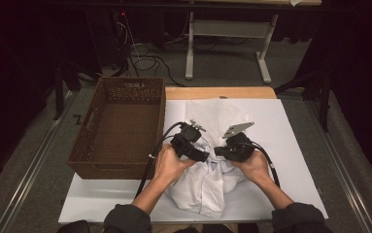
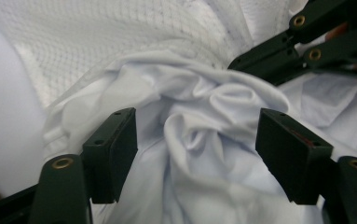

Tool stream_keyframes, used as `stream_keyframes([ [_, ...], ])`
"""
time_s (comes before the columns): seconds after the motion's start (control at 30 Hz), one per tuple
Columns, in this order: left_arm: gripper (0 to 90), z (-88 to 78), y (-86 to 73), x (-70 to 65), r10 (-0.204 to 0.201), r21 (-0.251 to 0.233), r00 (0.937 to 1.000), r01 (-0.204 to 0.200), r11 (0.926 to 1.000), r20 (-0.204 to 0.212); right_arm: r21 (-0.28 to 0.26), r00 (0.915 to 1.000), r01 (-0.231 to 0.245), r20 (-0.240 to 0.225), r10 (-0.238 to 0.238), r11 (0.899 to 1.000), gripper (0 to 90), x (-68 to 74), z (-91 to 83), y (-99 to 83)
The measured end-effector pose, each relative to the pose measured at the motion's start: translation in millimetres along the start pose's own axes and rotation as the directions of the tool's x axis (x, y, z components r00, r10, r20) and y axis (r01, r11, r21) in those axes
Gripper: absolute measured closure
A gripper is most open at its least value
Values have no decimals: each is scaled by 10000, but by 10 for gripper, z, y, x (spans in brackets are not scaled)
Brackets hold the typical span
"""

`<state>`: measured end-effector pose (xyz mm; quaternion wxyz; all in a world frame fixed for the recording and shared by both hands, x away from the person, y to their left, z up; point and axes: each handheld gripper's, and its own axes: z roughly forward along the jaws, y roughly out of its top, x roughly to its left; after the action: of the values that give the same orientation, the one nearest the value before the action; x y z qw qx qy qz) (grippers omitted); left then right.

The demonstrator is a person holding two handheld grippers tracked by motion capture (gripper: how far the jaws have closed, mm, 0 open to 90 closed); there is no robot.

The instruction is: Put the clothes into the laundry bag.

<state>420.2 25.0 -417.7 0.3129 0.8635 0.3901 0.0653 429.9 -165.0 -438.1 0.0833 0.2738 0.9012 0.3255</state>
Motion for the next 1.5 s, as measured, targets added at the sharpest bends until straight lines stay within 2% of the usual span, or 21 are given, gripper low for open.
stream_keyframes([
  [0.13,297,167,26,10,-176,30,9998,175,9998,123,116,10000,39,7,-39,9999,900,-3,-2,-5],
  [0.2,321,289,17,17,91,548,9998,-81,9985,-168,70,9999,110,24,-110,9999,900,-13,-4,-7],
  [0.33,385,383,4,0,373,909,9990,-349,9952,-248,24,10000,26,-8,-26,10000,900,-22,-10,-9],
  [0.4,492,427,0,-5,429,970,9991,-432,9943,55,-82,9999,121,37,-120,9999,900,-35,-21,-5],
  [0.5,741,510,-14,-41,788,901,9964,-812,9926,305,-631,9999,-109,22,110,9979,900,-43,-117,35],
  [0.63,808,518,-10,-53,747,647,9966,-769,9949,361,-1077,9996,-295,-3,296,9937,900,-49,-207,86],
  [0.73,824,558,15,37,248,525,9995,-238,9983,-195,-1255,9991,-361,-262,331,9914,900,-33,-258,117],
  [0.77,822,558,15,37,248,525,9995,-238,9983,-195,-1175,9990,-361,-297,328,9924,900,-18,-249,115],
  [0.8,813,597,19,85,-82,423,9991,100,9991,-421,-1079,9993,-267,-293,236,9938,900,-6,-229,109],
  [0.87,794,604,24,67,-46,434,9983,72,9990,-586,-927,9996,-197,-221,177,9955,900,5,-208,98],
  [0.9,677,573,30,30,219,632,9963,-167,9979,-828,-470,9999,-34,-141,27,9989,900,16,-147,63],
  [0.93,628,573,30,30,219,632,9963,-167,9979,-828,-470,9999,-34,-141,27,9989,900,16,-147,63],
  [0.97,628,534,30,18,264,651,9963,-211,9977,-823,-320,10000,57,-57,-59,9995,900,23,-127,52],
  [1.0,525,414,33,21,269,658,9962,-215,9976,-825,-85,9996,269,3,-269,9996,900,28,-79,19],
  [1.03,494,414,33,21,269,658,9962,-215,9976,-825,-85,9996,269,3,-269,9996,900,28,-79,19],
  [1.13,463,183,37,54,254,336,9935,-218,9992,-1110,165,9999,139,12,-139,9998,900,24,-22,-24],
  [1.2,437,77,47,71,336,180,9871,-311,9994,-1563,327,10000,21,-17,-21,9995,900,20,3,-37],
  [1.27,388,7,73,125,332,287,9717,-272,9992,-2338,391,9999,125,24,-126,9992,900,16,20,-35],
  [1.3,369,7,73,125,332,287,9717,-272,9992,-2338,391,9999,125,24,-126,9992,900,16,20,-35],
  [1.37,339,84,80,181,187,773,9643,19,9970,-2641,415,9999,131,-2,-131,9991,900,17,23,-27],
  [1.5,314,339,72,272,65,1904,9436,600,9799,-3311,446,10000,-53,5,53,9990,900,4,14,-40],
])
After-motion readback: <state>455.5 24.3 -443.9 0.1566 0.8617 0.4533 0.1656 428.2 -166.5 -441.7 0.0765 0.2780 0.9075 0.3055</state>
